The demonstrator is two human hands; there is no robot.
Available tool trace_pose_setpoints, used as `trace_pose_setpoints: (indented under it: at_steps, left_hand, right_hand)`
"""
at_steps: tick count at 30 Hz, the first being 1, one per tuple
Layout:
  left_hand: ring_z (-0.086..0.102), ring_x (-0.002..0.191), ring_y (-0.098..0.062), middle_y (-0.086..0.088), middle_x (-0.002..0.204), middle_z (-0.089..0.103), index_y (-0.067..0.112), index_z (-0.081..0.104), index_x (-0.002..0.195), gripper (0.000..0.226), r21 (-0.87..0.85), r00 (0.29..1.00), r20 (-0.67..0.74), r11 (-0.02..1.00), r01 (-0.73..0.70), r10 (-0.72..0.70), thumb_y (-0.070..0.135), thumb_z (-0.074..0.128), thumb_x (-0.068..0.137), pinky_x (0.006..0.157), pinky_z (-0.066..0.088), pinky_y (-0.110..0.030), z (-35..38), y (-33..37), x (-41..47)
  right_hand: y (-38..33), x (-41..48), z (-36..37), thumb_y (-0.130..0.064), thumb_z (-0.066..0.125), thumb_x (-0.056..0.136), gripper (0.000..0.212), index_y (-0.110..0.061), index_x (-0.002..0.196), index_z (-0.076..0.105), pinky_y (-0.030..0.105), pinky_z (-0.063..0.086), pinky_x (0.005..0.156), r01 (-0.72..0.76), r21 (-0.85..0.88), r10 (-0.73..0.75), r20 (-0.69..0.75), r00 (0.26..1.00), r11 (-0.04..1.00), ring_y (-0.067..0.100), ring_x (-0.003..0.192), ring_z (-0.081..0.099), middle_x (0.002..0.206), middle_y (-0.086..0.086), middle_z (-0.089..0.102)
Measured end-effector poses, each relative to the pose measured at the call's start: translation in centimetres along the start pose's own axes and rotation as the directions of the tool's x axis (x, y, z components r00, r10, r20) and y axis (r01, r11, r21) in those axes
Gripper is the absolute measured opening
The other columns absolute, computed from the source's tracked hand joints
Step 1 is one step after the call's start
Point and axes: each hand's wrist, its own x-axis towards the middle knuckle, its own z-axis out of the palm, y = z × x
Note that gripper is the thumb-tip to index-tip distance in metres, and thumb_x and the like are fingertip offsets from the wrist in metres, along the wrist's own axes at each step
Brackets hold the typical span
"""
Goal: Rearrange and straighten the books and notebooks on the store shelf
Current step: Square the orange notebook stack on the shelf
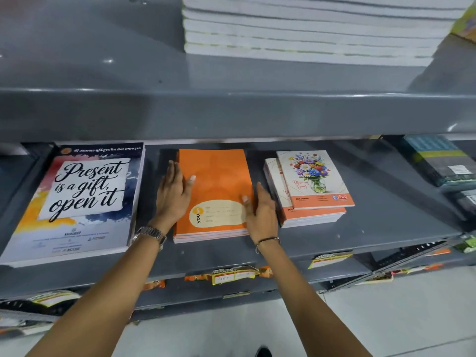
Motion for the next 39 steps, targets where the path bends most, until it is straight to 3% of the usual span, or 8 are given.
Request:
trace_pose_setpoints:
  at_steps: [3, 7, 10, 13, 17, 22, 30, 39]
  left_hand:
    - [0.017, 0.142, -0.022, -0.013, 0.154, 0.018, 0.005, 0.019, 0.143, 0.060, -0.067, 0.959, -0.265, 0.990, -0.120, 0.099, 0.037, 0.037, 0.094, 0.116, 0.012, -0.034, -0.1, 3.7, -0.2]
    - [0.028, 0.139, -0.019, -0.010, 0.150, 0.031, 0.009, 0.031, 0.141, 0.059, -0.367, 0.973, -0.173, 0.907, -0.206, 0.151, 0.035, 0.045, 0.090, 0.114, 0.018, -0.027, 2.5, 11.3, 0.5]
    - [0.020, 0.142, -0.017, -0.006, 0.154, 0.021, 0.012, 0.021, 0.144, 0.066, -0.597, 0.994, 0.104, 0.802, 0.031, 0.039, 0.034, 0.050, 0.089, 0.114, 0.015, -0.025, 6.0, 16.4, 0.4]
    - [0.007, 0.144, -0.019, -0.007, 0.157, 0.005, 0.013, 0.009, 0.146, 0.080, -0.528, 0.979, 0.200, 0.840, 0.126, -0.020, 0.043, 0.052, 0.086, 0.118, 0.010, -0.033, 9.5, 18.6, 0.2]
    - [0.001, 0.144, -0.024, -0.010, 0.157, -0.009, 0.011, -0.002, 0.145, 0.088, -0.422, 0.972, 0.203, 0.885, 0.196, -0.119, 0.052, 0.047, 0.085, 0.116, 0.012, -0.039, 11.9, 18.9, 0.2]
    - [0.004, 0.144, -0.025, -0.007, 0.156, -0.016, 0.011, -0.012, 0.143, 0.087, -0.509, 0.960, 0.273, 0.838, 0.199, -0.063, 0.045, 0.046, 0.088, 0.114, 0.018, -0.041, 13.0, 18.4, 0.0]
    - [0.018, 0.142, -0.030, -0.005, 0.157, -0.005, 0.019, -0.008, 0.145, 0.073, -0.556, 0.962, 0.257, 0.800, 0.226, -0.094, 0.045, 0.035, 0.092, 0.110, 0.031, -0.052, 13.7, 17.1, -1.3]
    - [0.021, 0.141, -0.029, -0.004, 0.157, 0.000, 0.026, 0.000, 0.145, 0.064, -0.579, 0.968, 0.242, 0.791, 0.198, -0.066, 0.043, 0.032, 0.093, 0.110, 0.030, -0.053, 13.9, 17.1, -3.0]
  right_hand:
    - [0.0, 1.0, -4.0, -0.031, 0.045, 0.093, 0.047, -0.011, 0.135, 0.040, 0.034, 0.035, 0.106, 0.131, 0.050, -0.118, -0.206, 0.971, 0.990, 0.025, 0.130, 0.041, 0.140, 0.011, 0.048]
    - [4.1, 4.7, -10.9, -0.024, 0.049, 0.089, 0.040, -0.005, 0.125, 0.050, 0.025, 0.033, 0.094, 0.055, 0.009, -0.047, -0.396, 0.917, 0.998, 0.035, 0.116, 0.048, 0.125, 0.020, 0.056]
    - [8.7, 7.5, -14.9, -0.039, 0.051, 0.088, 0.050, -0.008, 0.128, 0.048, 0.047, 0.041, 0.096, -0.211, -0.074, 0.182, -0.287, 0.940, 0.975, 0.042, 0.114, 0.046, 0.129, 0.023, 0.051]
    - [10.8, 8.3, -16.7, -0.045, 0.052, 0.086, 0.054, -0.008, 0.126, 0.050, 0.044, 0.045, 0.094, -0.288, -0.025, 0.283, -0.123, 0.951, 0.957, 0.037, 0.112, 0.054, 0.131, 0.020, 0.054]
    - [11.4, 8.1, -16.5, -0.023, 0.053, 0.091, 0.035, -0.003, 0.119, 0.055, 0.031, 0.046, 0.082, -0.261, 0.102, 0.267, -0.048, 0.962, 0.960, 0.029, 0.100, 0.060, 0.120, 0.019, 0.062]
    - [11.4, 8.1, -15.8, -0.025, 0.053, 0.091, 0.038, -0.007, 0.125, 0.052, 0.030, 0.048, 0.081, -0.237, 0.181, 0.247, -0.035, 0.968, 0.955, 0.029, 0.098, 0.062, 0.121, 0.016, 0.063]
    - [11.1, 7.5, -15.1, -0.028, 0.055, 0.090, 0.046, -0.010, 0.131, 0.048, 0.027, 0.047, 0.081, -0.190, 0.208, 0.188, 0.029, 0.982, 0.960, 0.025, 0.104, 0.061, 0.127, 0.013, 0.059]
    - [11.2, 5.9, -15.3, -0.027, 0.054, 0.090, 0.044, -0.012, 0.131, 0.047, 0.028, 0.046, 0.081, -0.180, 0.267, 0.178, 0.033, 0.983, 0.947, 0.015, 0.093, 0.053, 0.128, 0.013, 0.058]
